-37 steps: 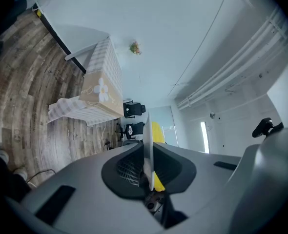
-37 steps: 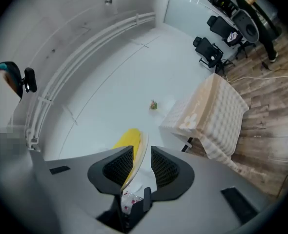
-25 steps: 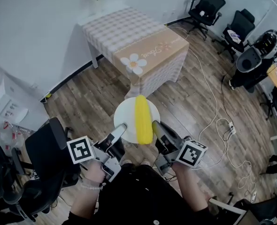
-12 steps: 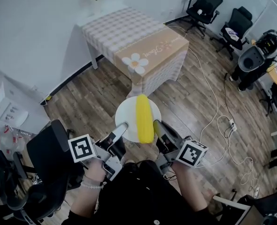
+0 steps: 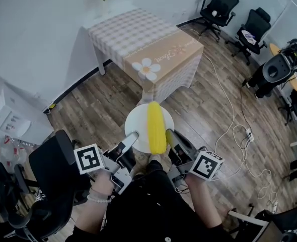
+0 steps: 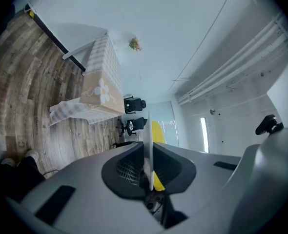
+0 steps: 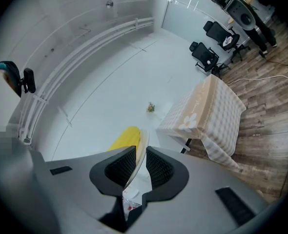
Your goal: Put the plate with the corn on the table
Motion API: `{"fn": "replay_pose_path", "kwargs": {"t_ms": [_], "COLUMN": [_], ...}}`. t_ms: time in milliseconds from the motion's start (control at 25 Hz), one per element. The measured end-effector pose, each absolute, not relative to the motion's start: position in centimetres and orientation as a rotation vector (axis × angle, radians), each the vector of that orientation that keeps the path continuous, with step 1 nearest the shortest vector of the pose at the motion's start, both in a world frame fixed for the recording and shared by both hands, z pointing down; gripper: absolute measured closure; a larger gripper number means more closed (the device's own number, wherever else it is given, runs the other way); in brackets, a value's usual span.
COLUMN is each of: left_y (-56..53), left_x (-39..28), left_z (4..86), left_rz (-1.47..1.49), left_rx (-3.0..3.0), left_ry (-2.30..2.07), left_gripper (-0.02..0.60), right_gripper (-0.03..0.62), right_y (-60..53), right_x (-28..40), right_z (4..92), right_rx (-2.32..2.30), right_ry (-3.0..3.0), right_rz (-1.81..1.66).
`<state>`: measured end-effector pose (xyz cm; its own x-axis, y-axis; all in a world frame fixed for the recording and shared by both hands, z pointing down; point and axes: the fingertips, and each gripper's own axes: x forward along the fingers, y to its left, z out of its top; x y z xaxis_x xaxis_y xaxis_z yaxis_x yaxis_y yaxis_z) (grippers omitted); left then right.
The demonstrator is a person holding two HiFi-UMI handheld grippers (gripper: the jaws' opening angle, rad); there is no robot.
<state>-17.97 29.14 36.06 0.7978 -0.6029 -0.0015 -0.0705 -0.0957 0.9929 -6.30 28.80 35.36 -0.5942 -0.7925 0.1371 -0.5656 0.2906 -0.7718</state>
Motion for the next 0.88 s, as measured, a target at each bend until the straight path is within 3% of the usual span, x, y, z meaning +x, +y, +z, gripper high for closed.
{"fn": "replay_pose_path", "kwargs": {"t_ms": [880], "left_y": [20.0], "left_x": [-15.6], "left_z": [36.1], "left_rz": [-0.514], "left_rx": [1.624], "left_ry": [-0.577], "left_gripper": [0.541], "right_gripper": [0.501], "right_y": [19.1], "right_x": [-4.4], "right_z": [35.2], "right_rx": [-1.151], "right_ry": [2.333], "right_rz": [-1.217]}}
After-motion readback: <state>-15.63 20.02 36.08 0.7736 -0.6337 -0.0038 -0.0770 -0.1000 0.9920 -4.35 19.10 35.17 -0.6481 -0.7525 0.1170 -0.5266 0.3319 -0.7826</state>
